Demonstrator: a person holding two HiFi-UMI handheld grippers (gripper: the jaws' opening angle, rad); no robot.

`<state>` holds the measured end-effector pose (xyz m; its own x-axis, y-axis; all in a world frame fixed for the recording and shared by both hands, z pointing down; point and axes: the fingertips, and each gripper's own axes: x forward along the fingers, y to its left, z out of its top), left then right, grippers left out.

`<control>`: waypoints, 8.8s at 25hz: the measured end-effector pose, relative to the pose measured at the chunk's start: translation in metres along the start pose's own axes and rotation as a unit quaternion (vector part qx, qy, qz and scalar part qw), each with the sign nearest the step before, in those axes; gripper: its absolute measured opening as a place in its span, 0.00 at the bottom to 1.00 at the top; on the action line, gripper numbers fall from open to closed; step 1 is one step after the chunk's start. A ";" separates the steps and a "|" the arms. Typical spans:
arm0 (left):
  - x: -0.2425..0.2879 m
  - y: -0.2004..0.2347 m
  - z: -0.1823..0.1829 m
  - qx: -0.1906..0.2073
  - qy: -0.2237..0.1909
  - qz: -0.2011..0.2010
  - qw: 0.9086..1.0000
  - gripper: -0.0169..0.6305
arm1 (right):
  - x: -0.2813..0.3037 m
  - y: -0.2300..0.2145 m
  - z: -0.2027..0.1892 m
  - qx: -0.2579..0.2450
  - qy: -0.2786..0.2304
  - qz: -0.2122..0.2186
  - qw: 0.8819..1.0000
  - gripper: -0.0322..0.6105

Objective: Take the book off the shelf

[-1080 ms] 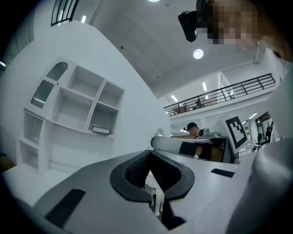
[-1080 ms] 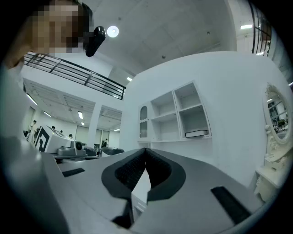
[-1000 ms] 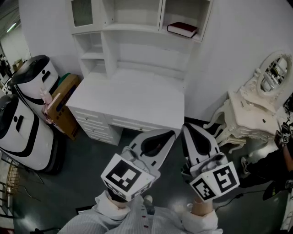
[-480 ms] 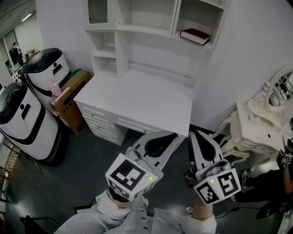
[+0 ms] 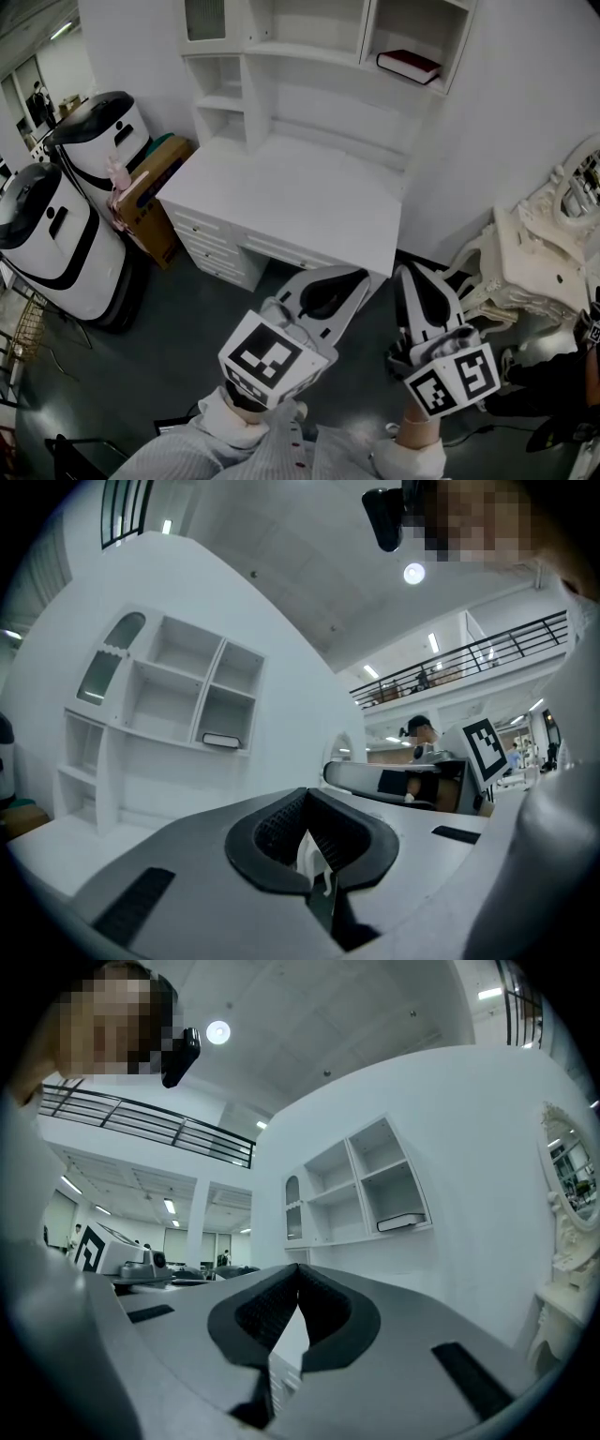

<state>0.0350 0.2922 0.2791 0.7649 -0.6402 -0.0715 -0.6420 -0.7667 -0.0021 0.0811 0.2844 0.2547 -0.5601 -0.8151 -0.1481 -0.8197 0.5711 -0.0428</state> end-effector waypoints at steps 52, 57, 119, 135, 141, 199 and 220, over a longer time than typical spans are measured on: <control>0.209 0.316 -0.025 -0.003 0.025 -0.058 0.998 0.04 | 0.306 -0.194 -0.050 0.011 0.010 -0.097 0.995 0.07; 0.261 0.332 -0.020 -0.001 0.022 -0.048 0.999 0.04 | 0.328 -0.244 -0.042 0.006 0.010 -0.089 0.996 0.07; 0.427 0.369 0.060 0.368 0.028 0.018 0.929 0.41 | 0.393 -0.376 -0.034 0.029 0.016 -0.055 0.998 0.07; 0.472 0.374 0.071 0.530 0.049 0.038 0.846 0.63 | 0.377 -0.389 -0.037 0.031 0.022 -0.079 0.996 0.07; 0.486 0.372 0.072 0.556 0.054 0.026 0.829 0.65 | 0.373 -0.392 -0.038 0.033 0.021 -0.087 0.995 0.07; 0.447 0.364 0.111 0.505 -0.009 -0.015 0.863 0.39 | 0.378 -0.374 -0.030 0.024 0.024 -0.072 0.997 0.07; 0.307 0.385 0.140 0.319 -0.079 -0.038 0.944 0.39 | 0.416 -0.307 -0.029 0.030 0.016 -0.006 0.999 0.07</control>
<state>0.0150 -0.1928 0.1162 0.8247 -0.5311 -0.1942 -0.5256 -0.5933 -0.6097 0.0965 -0.2328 0.2344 -0.5543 -0.8241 -0.1162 -0.8184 0.5652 -0.1044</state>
